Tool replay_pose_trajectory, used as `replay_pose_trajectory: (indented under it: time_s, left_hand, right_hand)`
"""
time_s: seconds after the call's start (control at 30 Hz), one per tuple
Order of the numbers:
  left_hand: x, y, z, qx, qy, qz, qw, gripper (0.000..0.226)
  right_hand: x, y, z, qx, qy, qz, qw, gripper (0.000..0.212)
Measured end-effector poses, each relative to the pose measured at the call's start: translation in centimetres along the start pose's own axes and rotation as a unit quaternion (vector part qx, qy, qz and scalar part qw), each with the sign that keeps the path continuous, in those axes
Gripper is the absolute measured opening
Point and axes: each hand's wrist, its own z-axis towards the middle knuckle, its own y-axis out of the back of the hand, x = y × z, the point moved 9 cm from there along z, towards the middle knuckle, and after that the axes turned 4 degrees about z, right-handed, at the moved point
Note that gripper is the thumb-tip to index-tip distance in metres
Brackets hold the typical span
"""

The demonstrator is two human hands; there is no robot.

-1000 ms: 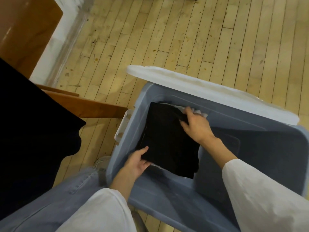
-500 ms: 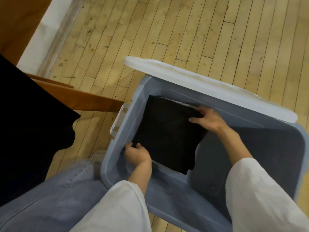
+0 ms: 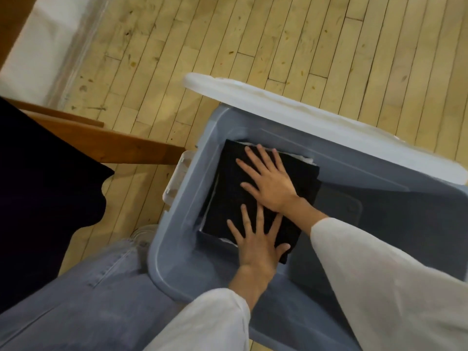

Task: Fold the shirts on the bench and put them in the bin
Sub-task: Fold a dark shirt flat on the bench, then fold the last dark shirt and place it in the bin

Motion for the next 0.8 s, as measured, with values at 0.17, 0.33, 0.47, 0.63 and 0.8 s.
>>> replay_pose_trajectory:
  time_s: [0.17, 0.33, 0.47, 0.63, 0.8]
  left_hand:
    - [-0.7, -1.4, 0.9, 0.057, -0.05, 0.064, 0.995, 0.07]
    - [2.6, 0.1, 0.7, 0.128, -0.119, -0.022, 0.984, 0.075]
    - [4.9, 4.0, -1.9, 0.168, -0.076, -0.167, 0.969, 0.056]
    - [11.2, 12.7, -9.1, 0.013, 0.007, -0.323, 0.946, 0.033]
    - [22.0, 25.7, -23.7, -0.324, 0.082, -0.369, 0.867, 0.028]
  right_hand:
    - [-1.8, -2.2, 0.5, 0.009, -0.057, -0.07, 0.996, 0.061]
    - [-1.2, -2.4, 1.5, 0.094, -0.108, -0.089, 0.986, 0.064]
    - [0.3, 0.6, 1.9, 0.158, -0.122, -0.052, 0.979, 0.064]
    - [8.8, 12.9, 0.2, -0.052, -0.124, 0.224, 0.965, 0.019]
    - [24.7, 26.2, -0.1, -0.131, 0.026, 0.333, 0.933, 0.016]
